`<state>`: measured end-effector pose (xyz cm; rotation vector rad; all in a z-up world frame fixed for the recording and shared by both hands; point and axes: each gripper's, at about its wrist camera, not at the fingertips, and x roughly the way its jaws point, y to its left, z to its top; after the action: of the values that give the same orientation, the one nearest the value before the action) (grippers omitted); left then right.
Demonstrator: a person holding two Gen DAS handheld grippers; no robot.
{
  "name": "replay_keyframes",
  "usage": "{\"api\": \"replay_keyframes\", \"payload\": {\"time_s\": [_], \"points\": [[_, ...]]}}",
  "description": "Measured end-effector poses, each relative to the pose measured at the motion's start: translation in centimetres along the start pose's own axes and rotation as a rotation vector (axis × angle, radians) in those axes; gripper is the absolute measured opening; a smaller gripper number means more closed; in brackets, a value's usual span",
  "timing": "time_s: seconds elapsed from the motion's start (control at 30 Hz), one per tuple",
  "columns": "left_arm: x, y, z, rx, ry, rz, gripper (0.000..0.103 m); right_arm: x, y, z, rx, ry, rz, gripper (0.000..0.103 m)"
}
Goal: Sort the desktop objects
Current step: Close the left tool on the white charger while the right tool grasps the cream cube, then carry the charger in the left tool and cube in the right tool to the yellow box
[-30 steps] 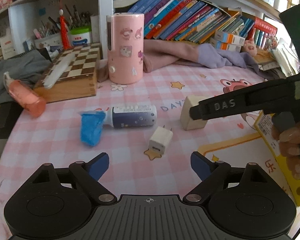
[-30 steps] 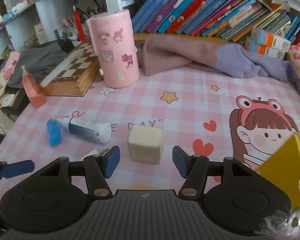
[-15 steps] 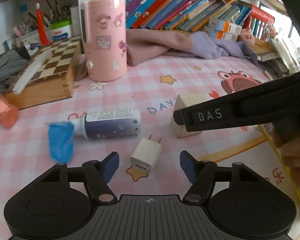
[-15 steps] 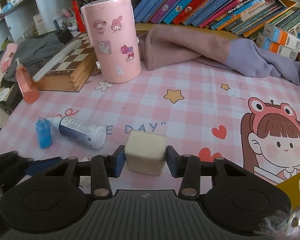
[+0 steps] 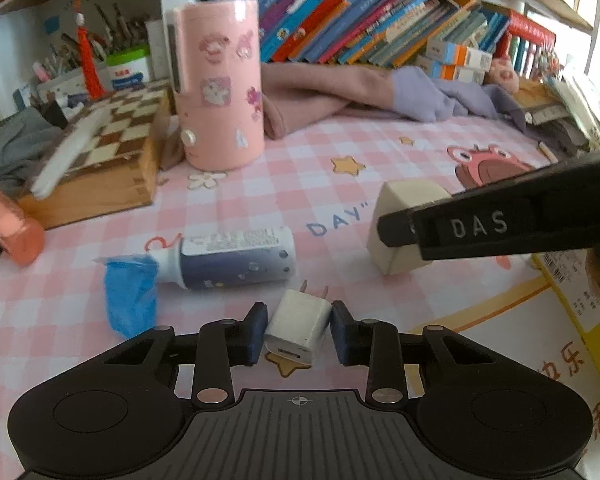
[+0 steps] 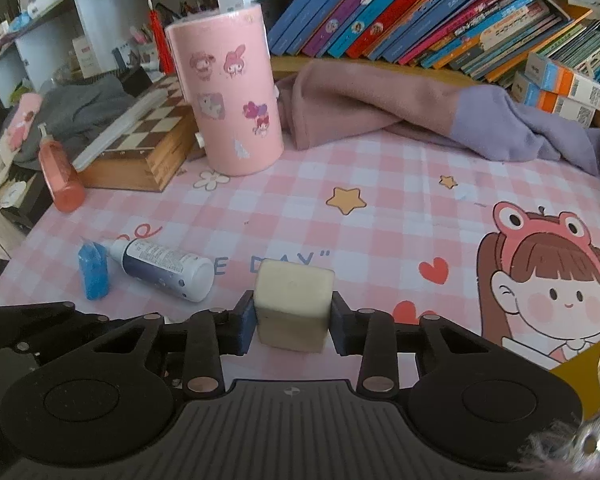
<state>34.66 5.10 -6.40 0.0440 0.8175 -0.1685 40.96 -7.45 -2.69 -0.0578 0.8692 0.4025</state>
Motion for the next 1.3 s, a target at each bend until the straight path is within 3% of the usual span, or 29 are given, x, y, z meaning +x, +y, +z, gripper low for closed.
{"api": "replay_keyframes", "payload": {"time_s": [0.63, 1.03, 1.3], "points": [[-10.8, 1.0, -2.5, -0.115, -0.134, -0.014, 0.033, -7.9, 1.8, -2.6, -0.049, -0.123, 0.020, 0.033], [-16.7, 0.9, -5.5, -0.173, -0.196, -0.037, 0.033, -13.3, 3.7, -6.6, -0.107, -0.166, 0.017, 0.033], [-19.5, 0.5, -8.4, -0.193, -0.181, -0.068, 0.033, -16.3, 5.8, -10.2, -0.111, -0.149, 0.028, 0.033]]}}
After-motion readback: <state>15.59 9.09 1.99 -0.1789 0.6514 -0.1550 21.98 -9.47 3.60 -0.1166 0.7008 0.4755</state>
